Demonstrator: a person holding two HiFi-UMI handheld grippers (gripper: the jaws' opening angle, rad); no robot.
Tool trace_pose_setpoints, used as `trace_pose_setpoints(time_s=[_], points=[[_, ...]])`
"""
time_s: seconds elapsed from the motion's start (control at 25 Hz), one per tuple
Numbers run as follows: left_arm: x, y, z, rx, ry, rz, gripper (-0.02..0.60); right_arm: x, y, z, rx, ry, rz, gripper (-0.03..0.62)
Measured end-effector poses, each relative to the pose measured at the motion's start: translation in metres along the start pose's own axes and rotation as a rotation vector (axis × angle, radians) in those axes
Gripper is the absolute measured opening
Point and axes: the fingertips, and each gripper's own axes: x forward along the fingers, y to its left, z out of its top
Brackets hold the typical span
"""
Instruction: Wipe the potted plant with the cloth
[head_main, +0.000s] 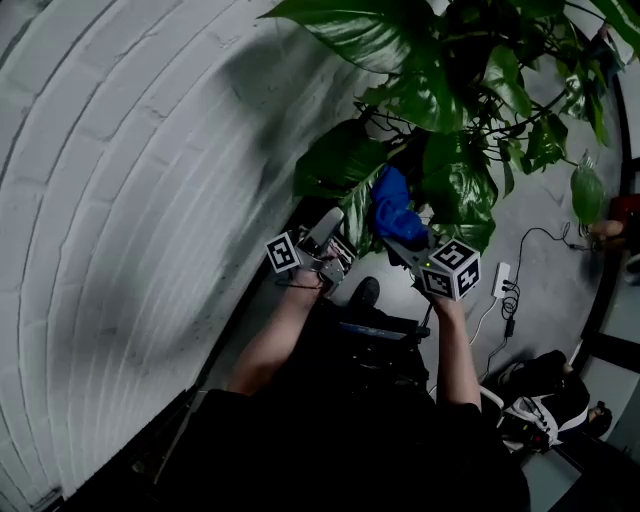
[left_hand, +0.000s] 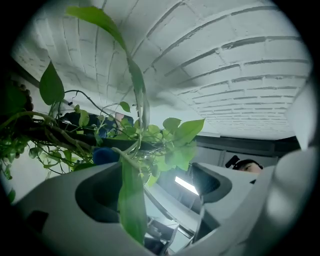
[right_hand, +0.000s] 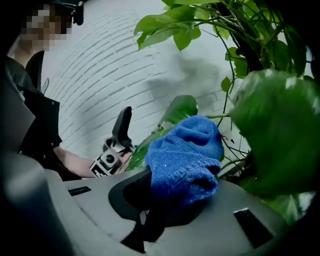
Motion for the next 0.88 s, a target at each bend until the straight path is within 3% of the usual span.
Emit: trace_pose_setpoints(time_s=[0.16,0.28,0.36,0.52,0.6,0.72,0.88], points=[[-0.003,0.003,0.004,-0.002,-0.007,0.009,0.434,-0.025,0.014,-0.009,0.001,0.009,0.000,0.060],[-0.004,0.004,0.007,0.002,-0.009,0.014,0.434,-0.056,0.027,0.013,-0.012,-0.070,0.008,0.060],[-0.005,0.005,0.007,0.001,-0.009,0.018,0.434,-0.083,0.037,0.045,-0.059,-0.171,0.007,0.060],[-0.004,0.004,0.003,0.002,-0.002,0.015,0.434,-0.146,0.082,0.137,-0.273,-0.491,0.040,0.060],[-0.003,0.003,0.002,0.004,0.003,0.013,0.434,-0.166,0.105,0.167,-0.353,-0.582,0.069,0.058],[-0.004,-0.001,0.002,0.006,-0.002,0.006,0.434,-0.157,0.108,0.173,-0.421,-0.538,0.052,0.058],[-0.006,-0.008,0.003,0.011,-0.011,-0.012,0.434,-0.087,0.067,0.136,-0.396,-0.245,-0.063,0.060]])
